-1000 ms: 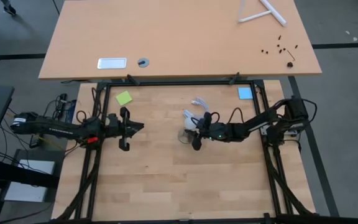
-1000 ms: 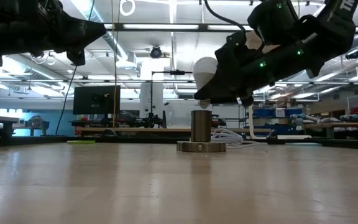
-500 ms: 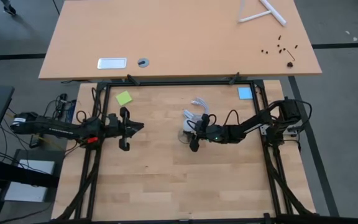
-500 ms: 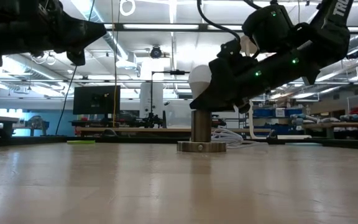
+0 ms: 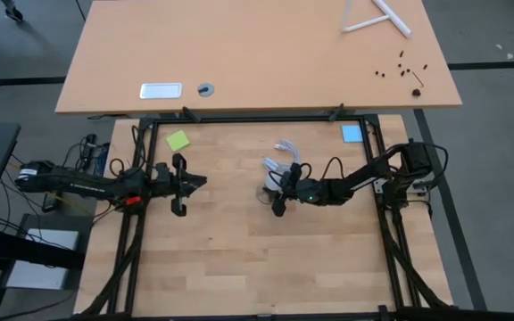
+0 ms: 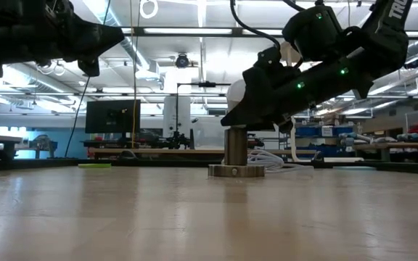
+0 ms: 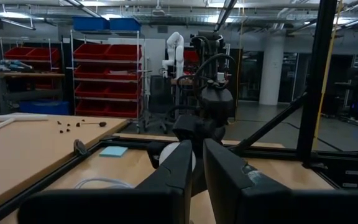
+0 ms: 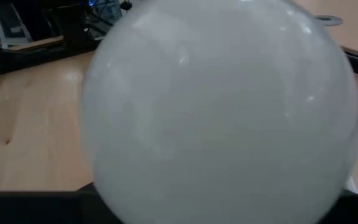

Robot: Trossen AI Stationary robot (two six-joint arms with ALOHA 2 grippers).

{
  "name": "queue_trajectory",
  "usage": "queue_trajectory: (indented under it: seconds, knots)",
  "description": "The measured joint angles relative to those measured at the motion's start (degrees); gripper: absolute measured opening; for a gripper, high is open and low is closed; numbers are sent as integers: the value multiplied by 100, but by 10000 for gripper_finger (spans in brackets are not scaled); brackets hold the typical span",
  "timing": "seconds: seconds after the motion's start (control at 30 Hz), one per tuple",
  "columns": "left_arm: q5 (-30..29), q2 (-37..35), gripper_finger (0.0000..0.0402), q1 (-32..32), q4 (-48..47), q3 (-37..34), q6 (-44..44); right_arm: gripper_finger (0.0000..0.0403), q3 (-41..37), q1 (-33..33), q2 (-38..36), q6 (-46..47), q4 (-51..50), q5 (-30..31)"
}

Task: Screw lightbulb
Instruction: Insert the lightbulb into the lamp

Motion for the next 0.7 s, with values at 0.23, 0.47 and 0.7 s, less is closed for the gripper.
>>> queue_trajectory:
  seconds: [0.23, 0.47, 0.7]
  knots:
    - [-2, 2, 46, 0, -32, 0, 0, 218, 3, -51, -9, 232, -12, -24]
    - [0, 0, 46, 0, -47, 0, 0, 213, 564, -143, -239, 460, -1559, -251]
    - [-1, 0, 46, 0, -46, 0, 0, 211, 1271, -276, -256, 537, -3007, -652]
